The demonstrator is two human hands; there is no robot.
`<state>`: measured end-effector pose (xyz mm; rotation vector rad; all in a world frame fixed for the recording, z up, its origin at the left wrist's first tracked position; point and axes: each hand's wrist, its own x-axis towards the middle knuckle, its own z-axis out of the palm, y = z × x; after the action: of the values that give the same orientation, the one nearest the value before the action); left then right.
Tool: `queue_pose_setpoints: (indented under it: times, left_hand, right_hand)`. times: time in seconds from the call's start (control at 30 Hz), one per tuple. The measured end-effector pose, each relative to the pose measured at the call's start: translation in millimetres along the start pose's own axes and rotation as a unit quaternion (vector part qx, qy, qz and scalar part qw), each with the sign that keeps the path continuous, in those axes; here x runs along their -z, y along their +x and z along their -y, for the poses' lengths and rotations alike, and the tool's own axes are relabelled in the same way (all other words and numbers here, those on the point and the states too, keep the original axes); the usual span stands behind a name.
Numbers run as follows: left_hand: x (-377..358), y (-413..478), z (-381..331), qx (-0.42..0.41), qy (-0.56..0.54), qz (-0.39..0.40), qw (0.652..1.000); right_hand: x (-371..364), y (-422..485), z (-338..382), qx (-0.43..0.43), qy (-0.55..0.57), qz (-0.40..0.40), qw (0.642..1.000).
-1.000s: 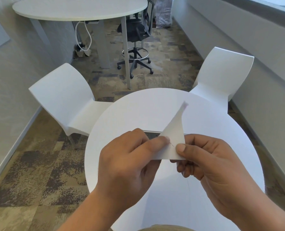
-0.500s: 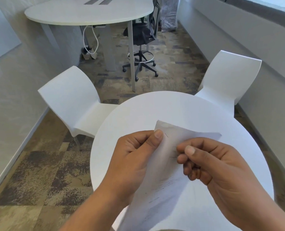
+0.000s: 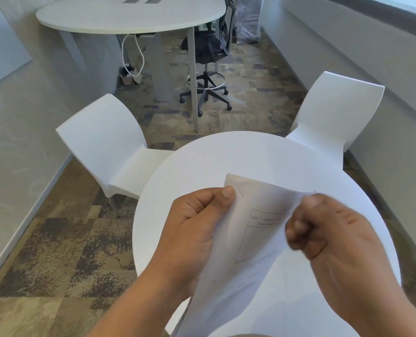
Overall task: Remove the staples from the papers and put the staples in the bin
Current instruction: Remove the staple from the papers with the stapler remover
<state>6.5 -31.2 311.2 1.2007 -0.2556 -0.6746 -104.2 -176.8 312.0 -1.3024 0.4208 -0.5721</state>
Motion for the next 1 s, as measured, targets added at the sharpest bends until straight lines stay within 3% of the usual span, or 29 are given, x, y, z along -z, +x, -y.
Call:
queue_pose_setpoints:
  times: [0.07,0.13,0.23,0.3,0.4,0.57,0.77,1.0]
  left_hand:
    - [5,1,1,0.003,-0.005,0.007,1.0]
    - [10,4,-1,0.006,-0.001,0.022,1.0]
    - [20,13,-8,0.015,-0.01,0.026,1.0]
    - [32,23,-9,0.028,-0.034,0.003,0.999]
    - [55,43,-7,0.05,-0.054,-0.042,0.996]
    - [111,70,29,0.122,0.026,-0.102,0.987]
    - [180,39,125,0.284,0.237,-0.048,0.928]
    - [232,32,167,0.31,0.248,-0.109,0.912]
  right_hand:
    - [16,13,-17,0.066,-0.005,-0.128,0.99]
    - [33,27,-43,0.085,-0.025,-0.173,0.981]
    - [50,32,-89,-0.02,0.019,-0.058,0.998]
    - [52,22,-115,-0.113,0.053,0.033,0.992]
    - [41,8,-137,-0.187,0.029,0.105,0.976]
    - [19,1,-170,-0.216,-0.012,0.011,0.976]
    - [3,-8,-220,-0.289,-0.089,-0.06,0.951]
    - [-28,-6,-267,-0.347,-0.186,-0.081,0.916]
